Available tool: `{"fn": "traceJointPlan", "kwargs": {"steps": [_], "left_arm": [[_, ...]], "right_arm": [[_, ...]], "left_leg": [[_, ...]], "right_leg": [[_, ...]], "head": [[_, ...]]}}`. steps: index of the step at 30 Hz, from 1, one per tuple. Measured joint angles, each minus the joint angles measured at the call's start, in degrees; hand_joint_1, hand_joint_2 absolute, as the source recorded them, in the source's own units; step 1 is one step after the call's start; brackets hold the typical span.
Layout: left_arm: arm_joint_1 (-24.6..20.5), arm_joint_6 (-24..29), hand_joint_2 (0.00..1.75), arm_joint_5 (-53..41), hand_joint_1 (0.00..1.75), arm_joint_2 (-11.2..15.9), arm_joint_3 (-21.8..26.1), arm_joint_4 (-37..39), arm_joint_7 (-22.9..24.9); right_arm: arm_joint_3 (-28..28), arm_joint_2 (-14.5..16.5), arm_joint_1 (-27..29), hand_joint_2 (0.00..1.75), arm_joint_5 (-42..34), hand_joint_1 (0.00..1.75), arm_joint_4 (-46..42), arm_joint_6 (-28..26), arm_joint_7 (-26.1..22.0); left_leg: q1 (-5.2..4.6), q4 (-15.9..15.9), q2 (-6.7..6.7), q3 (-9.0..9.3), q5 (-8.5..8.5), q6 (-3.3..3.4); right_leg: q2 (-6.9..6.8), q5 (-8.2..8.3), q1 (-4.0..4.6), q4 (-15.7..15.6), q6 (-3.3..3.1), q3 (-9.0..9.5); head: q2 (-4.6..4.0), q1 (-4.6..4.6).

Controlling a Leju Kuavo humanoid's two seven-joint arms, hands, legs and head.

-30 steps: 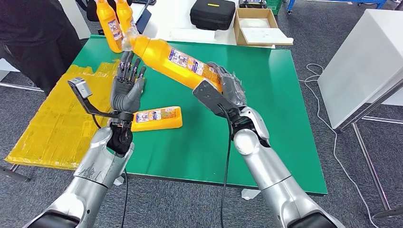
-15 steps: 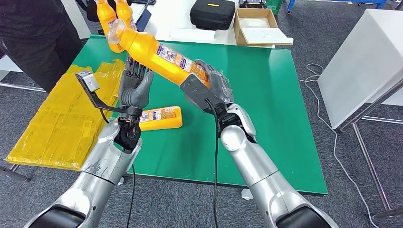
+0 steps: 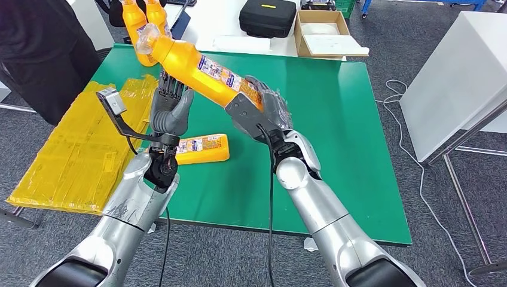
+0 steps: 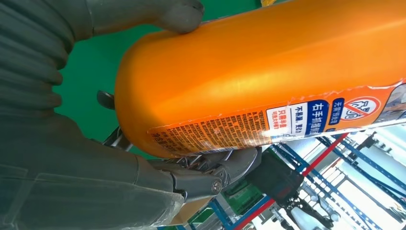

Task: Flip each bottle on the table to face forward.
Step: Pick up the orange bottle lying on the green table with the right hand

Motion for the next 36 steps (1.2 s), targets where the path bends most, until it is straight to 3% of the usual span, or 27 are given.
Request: {"fn": "traceJointPlan", "kwargs": {"steps": [31,33,36], "left_arm": [[-0.4,0.3,1.75,0.5,0.00,-0.1,0.0,0.3,0.0],[-1.9,0.6,1.75,1.3,0.00,-0.3,0.9,2.3,-0.3],[-4.5,0.2,1.75,1.2,0.00,-0.7,3.2,6.6,-1.6]], "right_arm": [[0.2,0.5,0.0,1.75,0.7,1.75,0.6,1.4,-0.2],[2.4,2.3,0.6,1.75,-0.5,1.75,1.8,2.8,0.7],[12.0,4.9,1.4,1.75,-9.7,1.75,4.2,-0.6,3.9]], "left_leg": [[0.01,0.0,0.00,-0.03,0.00,0.00],[0.06,0.0,0.07,-0.05,-0.01,-0.01],[0.13,0.0,0.14,-0.06,0.02,-0.06]], "right_leg": [[0.00,0.00,0.00,0.0,0.00,0.01],[0.05,0.01,0.00,0.0,-0.01,0.00],[0.12,0.02,0.04,0.0,-0.05,-0.11]], "head": [[0.00,0.02],[0.00,0.02],[0.00,-0.04]]}}
